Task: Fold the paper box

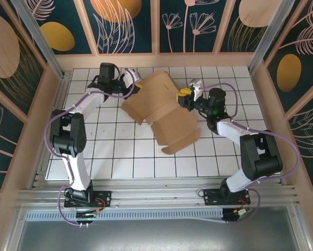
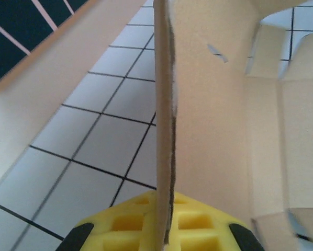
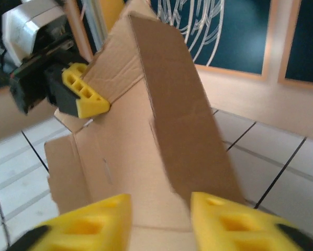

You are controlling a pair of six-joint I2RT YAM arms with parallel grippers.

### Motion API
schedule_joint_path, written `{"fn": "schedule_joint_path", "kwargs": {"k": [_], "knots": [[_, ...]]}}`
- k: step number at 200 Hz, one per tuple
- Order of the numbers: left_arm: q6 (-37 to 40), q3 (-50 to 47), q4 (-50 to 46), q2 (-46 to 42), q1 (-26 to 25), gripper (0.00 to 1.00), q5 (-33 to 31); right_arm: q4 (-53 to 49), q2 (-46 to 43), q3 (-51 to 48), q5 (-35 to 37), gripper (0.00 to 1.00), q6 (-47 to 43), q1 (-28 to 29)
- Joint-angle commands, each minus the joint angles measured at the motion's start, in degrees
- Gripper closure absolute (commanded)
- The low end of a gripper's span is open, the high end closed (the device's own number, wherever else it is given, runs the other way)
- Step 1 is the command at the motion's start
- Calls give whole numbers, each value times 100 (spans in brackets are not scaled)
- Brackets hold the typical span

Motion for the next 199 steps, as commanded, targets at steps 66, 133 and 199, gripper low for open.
{"fn": "schedule_joint_path", "kwargs": {"k": [66, 133, 199], "knots": [[1876, -1088, 1717, -634, -1290, 100, -4482, -3527, -1255, 624, 2510, 37, 6217, 187], [2251, -1550, 2935, -250, -1766, 100, -5100, -803, -486, 239, 1782, 27, 8641, 840], [2310, -1823, 3094, -283, -1817, 99, -5032, 280, 1181, 1155, 1777, 37, 9127, 888]]}}
